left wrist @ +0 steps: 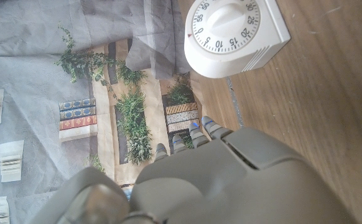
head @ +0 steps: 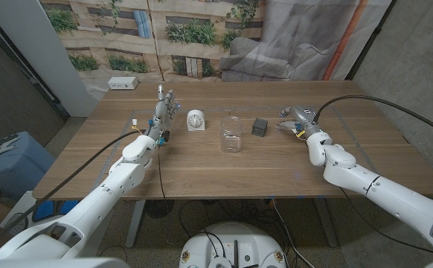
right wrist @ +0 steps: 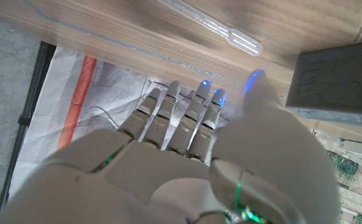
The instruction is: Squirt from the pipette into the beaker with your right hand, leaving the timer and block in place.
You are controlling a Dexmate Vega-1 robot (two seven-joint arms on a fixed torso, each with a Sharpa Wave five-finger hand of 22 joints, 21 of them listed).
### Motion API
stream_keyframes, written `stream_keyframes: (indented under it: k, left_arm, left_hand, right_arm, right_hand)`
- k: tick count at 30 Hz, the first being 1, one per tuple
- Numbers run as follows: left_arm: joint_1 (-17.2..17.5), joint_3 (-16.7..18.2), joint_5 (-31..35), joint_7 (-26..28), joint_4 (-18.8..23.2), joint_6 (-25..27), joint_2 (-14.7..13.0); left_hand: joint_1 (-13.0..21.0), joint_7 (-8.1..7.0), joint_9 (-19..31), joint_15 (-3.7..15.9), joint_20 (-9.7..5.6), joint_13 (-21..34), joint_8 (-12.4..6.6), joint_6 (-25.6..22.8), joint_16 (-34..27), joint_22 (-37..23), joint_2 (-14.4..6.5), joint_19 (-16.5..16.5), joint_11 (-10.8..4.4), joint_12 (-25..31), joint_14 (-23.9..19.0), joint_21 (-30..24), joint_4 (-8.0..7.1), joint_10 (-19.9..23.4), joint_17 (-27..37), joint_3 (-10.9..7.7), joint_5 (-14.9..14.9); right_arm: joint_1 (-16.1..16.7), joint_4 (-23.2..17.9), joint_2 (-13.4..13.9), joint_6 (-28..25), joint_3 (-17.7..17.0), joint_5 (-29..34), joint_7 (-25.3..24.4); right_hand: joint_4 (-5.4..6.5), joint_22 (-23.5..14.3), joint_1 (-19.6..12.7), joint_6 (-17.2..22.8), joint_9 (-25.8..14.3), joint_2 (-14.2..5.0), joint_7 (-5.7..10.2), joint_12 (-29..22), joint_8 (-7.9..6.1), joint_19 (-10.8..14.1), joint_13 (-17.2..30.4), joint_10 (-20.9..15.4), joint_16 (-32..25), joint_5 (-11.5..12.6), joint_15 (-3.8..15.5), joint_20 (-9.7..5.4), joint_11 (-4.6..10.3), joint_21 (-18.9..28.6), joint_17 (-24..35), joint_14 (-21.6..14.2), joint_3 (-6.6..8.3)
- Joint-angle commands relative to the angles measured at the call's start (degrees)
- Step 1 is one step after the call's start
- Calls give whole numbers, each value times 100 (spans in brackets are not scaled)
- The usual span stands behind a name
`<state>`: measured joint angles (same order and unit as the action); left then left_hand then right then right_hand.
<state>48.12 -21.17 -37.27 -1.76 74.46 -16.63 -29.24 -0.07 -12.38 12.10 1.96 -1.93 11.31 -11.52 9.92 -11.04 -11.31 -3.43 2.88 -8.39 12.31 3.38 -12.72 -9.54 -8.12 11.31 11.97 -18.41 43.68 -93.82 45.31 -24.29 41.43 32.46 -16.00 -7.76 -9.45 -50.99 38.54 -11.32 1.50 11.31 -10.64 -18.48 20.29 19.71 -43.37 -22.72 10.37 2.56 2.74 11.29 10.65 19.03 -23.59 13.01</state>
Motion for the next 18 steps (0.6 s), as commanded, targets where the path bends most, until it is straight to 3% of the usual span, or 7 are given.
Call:
stream_keyframes:
  k: [1,10,18]
  left_arm:
    - [1,0,0,0,0,0,0]
    - [0,-1,1,0,0,0,0]
    - [-1,-1,1,-1,-3,-2,2]
  left_hand:
    - [-7,-33,14,664,-522,32,-36,19,-34,-14,-255,29,-14,27,50,-31,13,-16,9,33,-33]
    - [-8,-33,14,665,-524,31,-36,19,-34,-14,-255,27,-9,29,51,-31,13,-11,9,33,-33]
    - [-8,-33,14,663,-524,32,-36,20,-34,-14,-255,27,-13,27,51,-31,13,-13,9,33,-33]
  right_arm:
    - [22,-274,182,4,-50,-122,395]
    - [-54,-478,318,-82,-29,-117,898]
    - [-62,-659,412,-188,-39,-117,1213]
  right_hand:
    - [-8,-24,105,-260,-26,27,-57,16,113,-150,-24,250,87,4,545,56,-60,-22,29,170,-59]
    - [-22,-25,224,-826,-25,50,-97,39,369,-405,-90,844,258,32,310,162,-225,-32,20,548,-69]
    - [17,-27,440,-1198,-17,104,-267,49,540,-629,-168,1340,383,56,105,262,-331,-35,8,791,-119]
